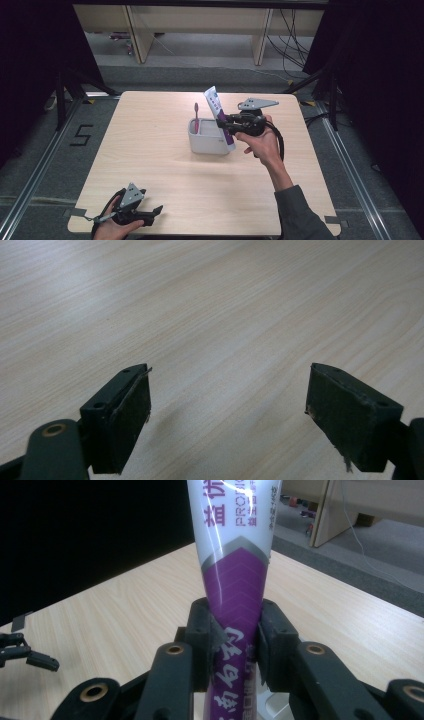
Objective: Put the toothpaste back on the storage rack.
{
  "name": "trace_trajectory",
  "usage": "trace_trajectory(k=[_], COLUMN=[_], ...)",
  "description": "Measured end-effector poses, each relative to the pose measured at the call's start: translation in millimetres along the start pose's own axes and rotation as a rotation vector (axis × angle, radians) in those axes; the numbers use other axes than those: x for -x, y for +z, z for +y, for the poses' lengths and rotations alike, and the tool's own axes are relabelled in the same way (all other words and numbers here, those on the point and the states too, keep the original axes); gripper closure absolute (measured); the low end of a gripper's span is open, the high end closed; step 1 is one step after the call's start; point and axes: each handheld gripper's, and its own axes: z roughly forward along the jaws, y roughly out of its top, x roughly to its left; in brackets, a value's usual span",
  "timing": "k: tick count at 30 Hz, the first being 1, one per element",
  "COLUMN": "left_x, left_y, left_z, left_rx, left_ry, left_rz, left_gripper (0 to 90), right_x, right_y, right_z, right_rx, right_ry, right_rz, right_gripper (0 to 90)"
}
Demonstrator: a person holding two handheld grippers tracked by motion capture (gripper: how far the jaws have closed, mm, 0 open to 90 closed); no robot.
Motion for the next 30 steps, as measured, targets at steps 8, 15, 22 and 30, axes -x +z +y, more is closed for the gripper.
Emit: trace_trajectory(k=[8,15,22,30], left_x=[-0.2,0.0,0.2,0.9], left_y=[1.1,0.7,0.6,1.0], left_z=[-1.0,-1.0,-0.8,-0.7], left_rx=[-0.001,-0.007,-0.007,-0.007], left_ry=[0.002,0.007,0.010,0.015], left_rz=[-0.008,-0.006,-0.011,-0.017], left_gripper=[17.5,17.6,17.6,17.6], right_x=[5.8,11.7,15.0,22.2], right_y=[9.1,19.1,29.2,42.7], right_z=[8.2,14.7,18.8,19.9], right_rx=[0.031,0.037,0.054,0.082], right_ry=[0.003,0.012,0.029,0.033], right_rz=[-0.015,-0.016,-0.014,-0.047], right_gripper=[71.5,71.5,71.5,71.5])
